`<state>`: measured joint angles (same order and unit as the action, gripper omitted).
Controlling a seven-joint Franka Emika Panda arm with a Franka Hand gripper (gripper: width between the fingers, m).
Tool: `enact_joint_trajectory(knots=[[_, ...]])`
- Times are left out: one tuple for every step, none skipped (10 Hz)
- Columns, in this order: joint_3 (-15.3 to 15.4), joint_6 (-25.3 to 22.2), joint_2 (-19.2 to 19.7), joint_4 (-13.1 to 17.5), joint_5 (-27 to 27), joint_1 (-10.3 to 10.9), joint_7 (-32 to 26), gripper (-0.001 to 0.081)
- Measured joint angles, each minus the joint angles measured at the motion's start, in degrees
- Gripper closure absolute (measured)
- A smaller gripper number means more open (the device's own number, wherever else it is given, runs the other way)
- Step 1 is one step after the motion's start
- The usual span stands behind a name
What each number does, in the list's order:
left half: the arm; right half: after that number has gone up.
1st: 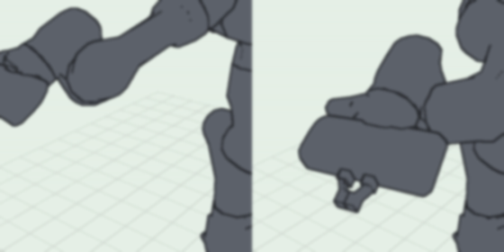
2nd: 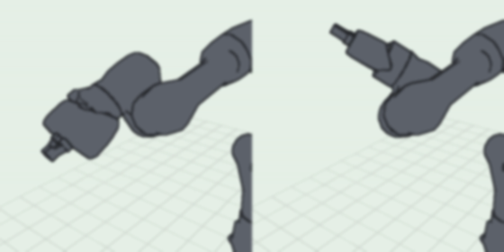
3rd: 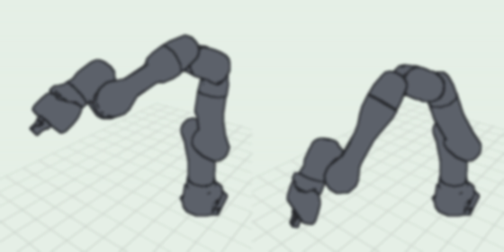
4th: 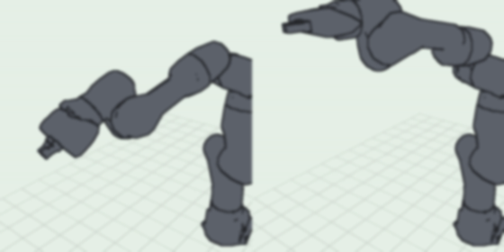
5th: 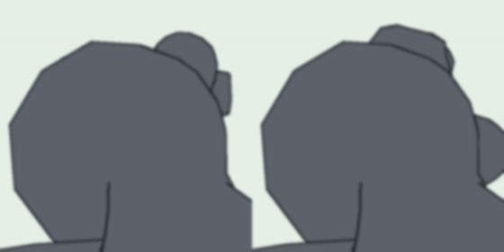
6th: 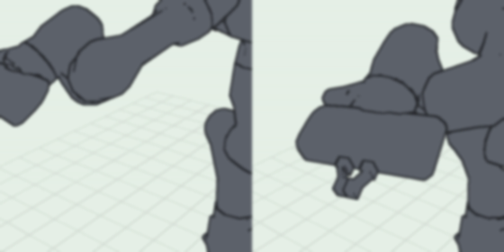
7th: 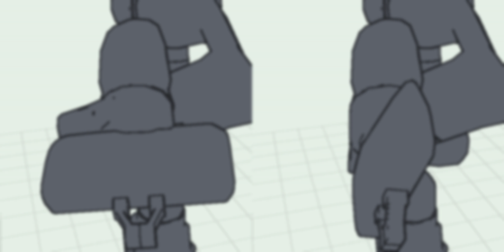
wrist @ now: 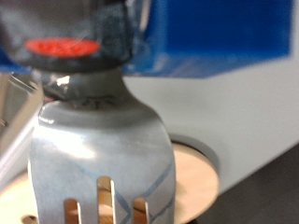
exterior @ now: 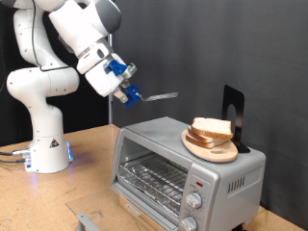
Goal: Make a piece of toast with the oven
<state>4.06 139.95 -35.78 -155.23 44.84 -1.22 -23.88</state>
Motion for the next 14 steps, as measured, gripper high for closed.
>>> enact_joint_trajectory(knots=[[-0.2, 0.1, 0.2, -0.3, -0.7, -0.7, -0.2, 0.0441], [-0.5, 0.4, 0.4, -0.7, -0.8, -1.0, -0.7, 0.0441], [-0.7, 0.6, 0.7, -0.9, -0.8, -1.1, -1.3, 0.0441], [-1.0, 0.9, 1.0, -1.0, -0.8, -1.2, -1.6, 0.0441], [-1.2, 1.4, 1.2, -1.2, -0.6, -1.2, -1.7, 0.0441], [-1.3, 1.5, 1.4, -1.3, -0.5, -1.2, -1.9, 0.0441], [-1.4, 1.3, 1.4, -1.3, -0.5, -1.2, -2.0, 0.0440], [-1.4, 1.3, 1.4, -1.3, -0.5, -1.2, -1.9, 0.0440], [-1.0, -0.1, 1.5, -1.2, -2.1, -1.4, -0.1, 0.0440], [-0.2, -1.7, 1.7, -0.9, -4.1, -1.7, 2.9, 0.0440], [0.8, -2.5, 2.1, -0.4, -5.3, -1.8, 5.6, 0.0440], [1.7, -2.5, 2.9, 0.2, -5.5, -1.8, 7.3, 0.0440], [2.5, -2.3, 3.7, 0.9, -5.5, -1.8, 8.3, 0.0440], [3.2, -2.3, 4.5, 1.8, -5.6, -1.8, 9.1, 0.0440]])
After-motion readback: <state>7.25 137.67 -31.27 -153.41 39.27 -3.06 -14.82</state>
